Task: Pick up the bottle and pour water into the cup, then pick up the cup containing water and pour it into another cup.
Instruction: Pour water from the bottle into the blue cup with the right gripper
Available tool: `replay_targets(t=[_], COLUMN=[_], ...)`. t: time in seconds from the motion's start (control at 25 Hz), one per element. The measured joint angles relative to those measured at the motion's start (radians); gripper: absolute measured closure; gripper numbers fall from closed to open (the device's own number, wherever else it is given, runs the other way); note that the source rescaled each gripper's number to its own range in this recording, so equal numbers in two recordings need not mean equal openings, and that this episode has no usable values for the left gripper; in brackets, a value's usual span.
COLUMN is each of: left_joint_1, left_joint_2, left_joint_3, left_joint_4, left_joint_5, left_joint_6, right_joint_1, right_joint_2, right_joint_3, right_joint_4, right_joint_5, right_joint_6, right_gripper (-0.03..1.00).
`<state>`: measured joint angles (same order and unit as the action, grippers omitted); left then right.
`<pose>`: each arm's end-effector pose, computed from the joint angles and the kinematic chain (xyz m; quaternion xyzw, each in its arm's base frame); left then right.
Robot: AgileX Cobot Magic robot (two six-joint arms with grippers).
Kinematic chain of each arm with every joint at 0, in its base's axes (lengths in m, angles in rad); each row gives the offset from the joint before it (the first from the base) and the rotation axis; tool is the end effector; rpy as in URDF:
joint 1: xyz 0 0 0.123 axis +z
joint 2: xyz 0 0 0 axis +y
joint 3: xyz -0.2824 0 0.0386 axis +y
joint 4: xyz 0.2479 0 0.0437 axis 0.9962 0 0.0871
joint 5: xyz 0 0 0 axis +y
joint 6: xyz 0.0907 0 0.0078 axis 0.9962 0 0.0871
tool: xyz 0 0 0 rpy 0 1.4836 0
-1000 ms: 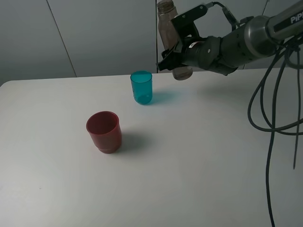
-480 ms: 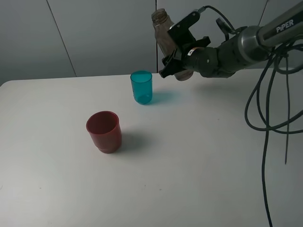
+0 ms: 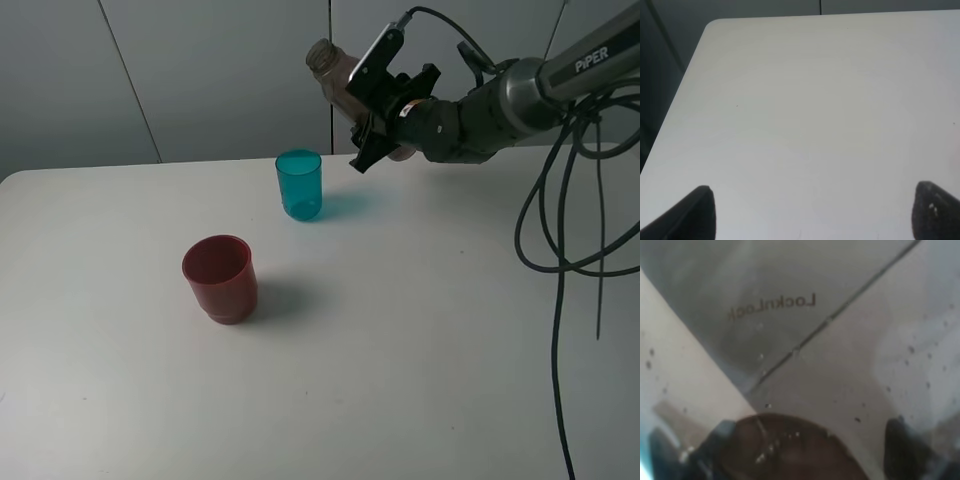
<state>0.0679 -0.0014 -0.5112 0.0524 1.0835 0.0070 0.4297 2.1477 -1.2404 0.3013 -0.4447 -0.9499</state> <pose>-0.0076 0.0037 0.2785 -0.0275 0.8551 0.0455 0.5157 0.4201 0.1798 0.1356 -0.4057 0.7248 -0.1210 0.5435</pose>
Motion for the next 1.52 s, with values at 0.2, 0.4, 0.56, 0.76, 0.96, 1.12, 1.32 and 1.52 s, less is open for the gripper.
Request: replay_targets(t=[0.2, 0.4, 0.56, 0.76, 0.96, 1.12, 1.32, 1.52], left_joint_1=[0.000, 0.000, 0.000, 0.000, 0.000, 0.000, 0.000, 0.000], left_joint_2=[0.000, 0.000, 0.000, 0.000, 0.000, 0.000, 0.000, 0.000], left_joint_3=[0.000, 0.000, 0.000, 0.000, 0.000, 0.000, 0.000, 0.000], left_joint_4=[0.000, 0.000, 0.000, 0.000, 0.000, 0.000, 0.000, 0.000], left_joint_5=[0.000, 0.000, 0.000, 0.000, 0.000, 0.000, 0.000, 0.000], left_joint_6=[0.000, 0.000, 0.000, 0.000, 0.000, 0.000, 0.000, 0.000], right_joint_1=[0.000, 0.000, 0.000, 0.000, 0.000, 0.000, 0.011, 0.034], right_joint_2=[0.000, 0.000, 0.000, 0.037, 0.050, 0.067, 0.115, 0.120], right_joint_3=[0.000, 0.000, 0.000, -0.025, -0.035, -0.039, -0.039, -0.039], right_joint_4=[0.129, 0.189, 0.216, 0.218, 0.218, 0.218, 0.218, 0.216], right_joint_5=[-0.007, -0.036, -0.065, -0.067, -0.069, -0.114, -0.123, -0.162], right_joint_6=[-0.131, -0.249, -0.300, -0.329, -0.352, -0.439, -0.504, -0.549], right_gripper=[0.95, 0.95, 0.95, 0.95, 0.95, 0.95, 0.95, 0.95])
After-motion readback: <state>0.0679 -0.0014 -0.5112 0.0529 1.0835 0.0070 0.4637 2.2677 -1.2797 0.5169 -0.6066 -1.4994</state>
